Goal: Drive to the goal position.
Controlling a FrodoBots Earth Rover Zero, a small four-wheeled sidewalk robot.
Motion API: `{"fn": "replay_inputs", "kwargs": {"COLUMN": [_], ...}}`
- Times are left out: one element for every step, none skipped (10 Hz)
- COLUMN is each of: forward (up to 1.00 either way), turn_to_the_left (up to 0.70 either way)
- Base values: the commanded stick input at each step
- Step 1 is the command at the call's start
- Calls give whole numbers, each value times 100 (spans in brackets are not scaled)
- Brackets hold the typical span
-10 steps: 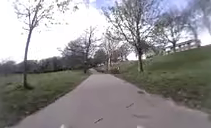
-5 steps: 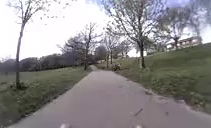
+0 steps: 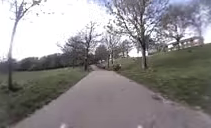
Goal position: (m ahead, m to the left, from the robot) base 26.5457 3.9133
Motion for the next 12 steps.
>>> {"fn": "replay_inputs", "kwargs": {"forward": [85,85,85,85,85,85,85,85,85,85,85,85], "turn_to_the_left": [1,1,1,1,1,-1,-3,-15,-24,-26,-21,-15]}}
